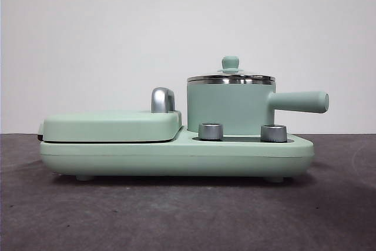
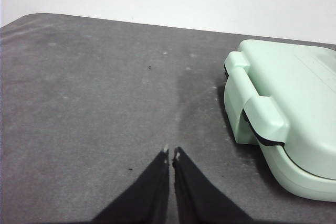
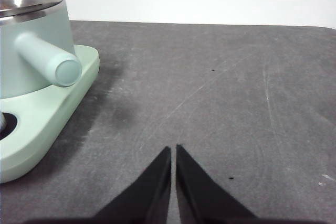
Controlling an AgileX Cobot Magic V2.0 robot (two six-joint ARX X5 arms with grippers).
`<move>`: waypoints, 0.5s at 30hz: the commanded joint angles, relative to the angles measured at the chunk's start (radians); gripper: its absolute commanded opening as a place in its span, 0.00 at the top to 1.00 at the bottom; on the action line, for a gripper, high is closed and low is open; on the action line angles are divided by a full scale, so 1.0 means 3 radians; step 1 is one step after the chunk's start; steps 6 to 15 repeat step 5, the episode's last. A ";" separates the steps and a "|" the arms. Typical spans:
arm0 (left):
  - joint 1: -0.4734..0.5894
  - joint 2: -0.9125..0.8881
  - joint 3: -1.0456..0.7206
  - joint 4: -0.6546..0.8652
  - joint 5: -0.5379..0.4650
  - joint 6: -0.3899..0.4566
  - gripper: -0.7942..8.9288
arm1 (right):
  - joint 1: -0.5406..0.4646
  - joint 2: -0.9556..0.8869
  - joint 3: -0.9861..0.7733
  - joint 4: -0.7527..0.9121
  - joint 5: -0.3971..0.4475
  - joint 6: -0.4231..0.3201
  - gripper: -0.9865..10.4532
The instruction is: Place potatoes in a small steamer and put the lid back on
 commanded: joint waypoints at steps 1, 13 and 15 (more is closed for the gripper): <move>0.0006 -0.0006 -0.0062 -0.0027 -0.0010 0.0020 0.90 | -0.0001 -0.0005 -0.0022 0.0032 0.0001 -0.0001 0.90; 0.0006 -0.0006 -0.0062 -0.0027 -0.0010 0.0022 0.90 | -0.0001 -0.0005 -0.0022 0.0032 0.0001 -0.0001 0.90; 0.0006 -0.0006 -0.0062 -0.0027 -0.0010 0.0022 0.90 | -0.0001 -0.0005 -0.0022 0.0032 0.0001 -0.0001 0.90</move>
